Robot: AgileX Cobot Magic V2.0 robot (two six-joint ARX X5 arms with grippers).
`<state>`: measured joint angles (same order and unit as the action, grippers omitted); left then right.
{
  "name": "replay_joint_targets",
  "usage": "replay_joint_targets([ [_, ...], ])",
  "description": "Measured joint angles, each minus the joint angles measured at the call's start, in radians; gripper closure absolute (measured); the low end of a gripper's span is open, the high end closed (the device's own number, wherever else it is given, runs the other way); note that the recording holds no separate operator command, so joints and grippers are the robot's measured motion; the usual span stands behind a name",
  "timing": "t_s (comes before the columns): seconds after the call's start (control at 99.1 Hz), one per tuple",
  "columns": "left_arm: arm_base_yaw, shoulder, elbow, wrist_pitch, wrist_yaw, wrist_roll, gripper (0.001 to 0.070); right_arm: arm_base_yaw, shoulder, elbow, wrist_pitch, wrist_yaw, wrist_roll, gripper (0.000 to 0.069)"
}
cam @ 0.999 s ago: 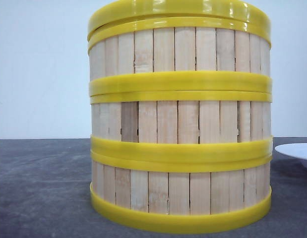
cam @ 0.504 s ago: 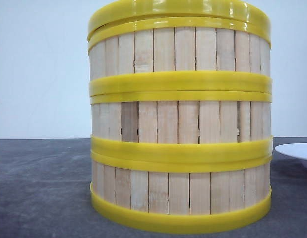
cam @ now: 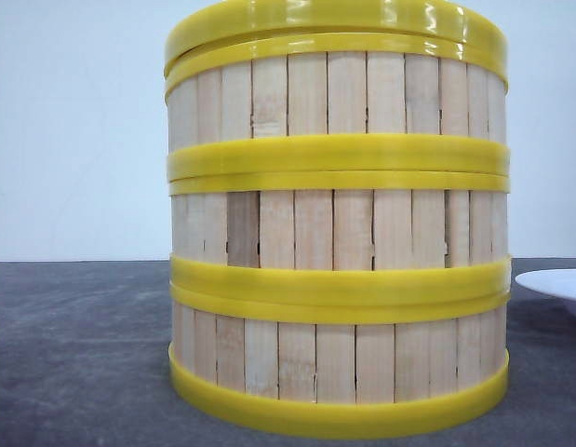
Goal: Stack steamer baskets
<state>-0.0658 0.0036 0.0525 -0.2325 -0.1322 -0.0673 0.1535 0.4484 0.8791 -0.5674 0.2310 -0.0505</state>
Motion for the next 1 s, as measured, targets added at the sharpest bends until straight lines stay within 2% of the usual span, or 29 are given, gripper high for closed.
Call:
replay_joint_targets([
  [0.081,0.000,0.000,0.000,0.000,0.000,0.000,0.0679,-0.103,-0.041,-0.109,0.050,-0.103,-0.006,0.0676],
  [0.182,0.000,0.000,0.000,0.000,0.000,0.000,0.0679,-0.169,-0.106,-0.263,0.145,-0.163,-0.004,0.0676],
  [0.363,0.000,0.000,0.000,0.000,0.000,0.000,0.0679,-0.182,-0.235,-0.542,0.283,-0.177,0.006,0.0676],
  [0.565,0.000,0.000,0.000,0.000,0.000,0.000,0.0679,-0.182,-0.370,-0.745,0.296,-0.177,0.007,0.0676],
  [0.726,0.000,0.000,0.000,0.000,0.000,0.000,0.0679,-0.182,-0.418,-0.808,0.295,-0.178,0.034,0.0676],
  [0.999,0.000,0.000,0.000,0.000,0.000,0.000,0.0679,-0.182,-0.437,-0.811,0.299,-0.178,0.053,0.0676],
])
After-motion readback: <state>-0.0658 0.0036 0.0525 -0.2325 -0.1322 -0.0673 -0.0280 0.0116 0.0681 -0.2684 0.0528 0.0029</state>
